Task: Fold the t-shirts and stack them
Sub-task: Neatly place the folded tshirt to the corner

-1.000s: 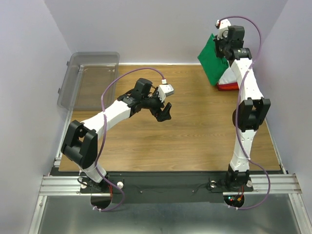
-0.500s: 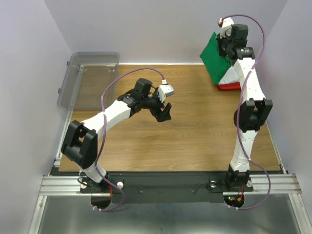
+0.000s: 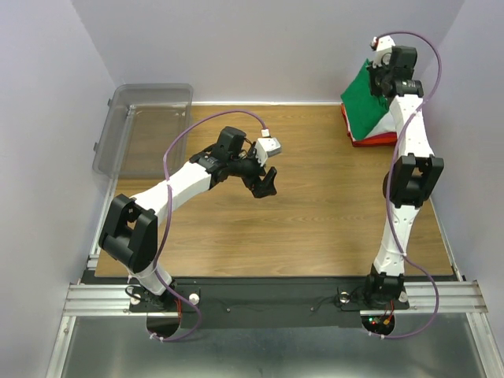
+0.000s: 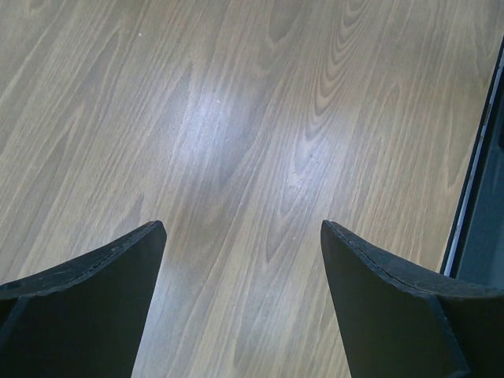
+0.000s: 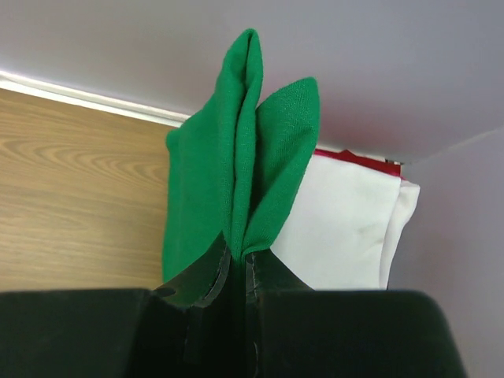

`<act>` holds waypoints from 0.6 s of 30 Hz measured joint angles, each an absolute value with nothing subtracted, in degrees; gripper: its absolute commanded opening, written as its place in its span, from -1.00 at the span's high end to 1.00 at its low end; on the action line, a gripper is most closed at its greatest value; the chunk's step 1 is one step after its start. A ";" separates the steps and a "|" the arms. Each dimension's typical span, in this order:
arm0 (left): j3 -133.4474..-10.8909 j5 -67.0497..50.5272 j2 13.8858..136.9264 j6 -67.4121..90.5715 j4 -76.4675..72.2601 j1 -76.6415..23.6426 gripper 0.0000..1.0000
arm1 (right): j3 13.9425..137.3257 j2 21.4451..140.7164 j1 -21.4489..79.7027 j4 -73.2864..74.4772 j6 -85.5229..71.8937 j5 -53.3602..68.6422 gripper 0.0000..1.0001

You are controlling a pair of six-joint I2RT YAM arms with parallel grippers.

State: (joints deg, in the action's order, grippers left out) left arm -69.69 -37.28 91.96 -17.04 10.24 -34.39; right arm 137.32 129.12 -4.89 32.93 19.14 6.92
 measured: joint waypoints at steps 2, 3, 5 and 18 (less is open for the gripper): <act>-69.71 -37.28 91.96 -17.06 10.44 -34.39 -0.84 | 137.97 131.07 -6.13 32.97 19.31 7.18 0.99; -69.71 -37.30 91.96 -17.06 10.57 -34.39 -0.83 | 138.04 131.76 -6.68 32.93 19.33 7.38 0.99; -69.71 -37.30 91.96 -17.08 10.72 -34.39 -0.84 | 138.28 133.12 -7.94 32.97 19.38 7.77 0.99; -69.71 -37.26 91.96 -17.69 12.49 -34.39 -0.84 | 140.00 137.73 -14.26 30.50 22.35 9.63 0.99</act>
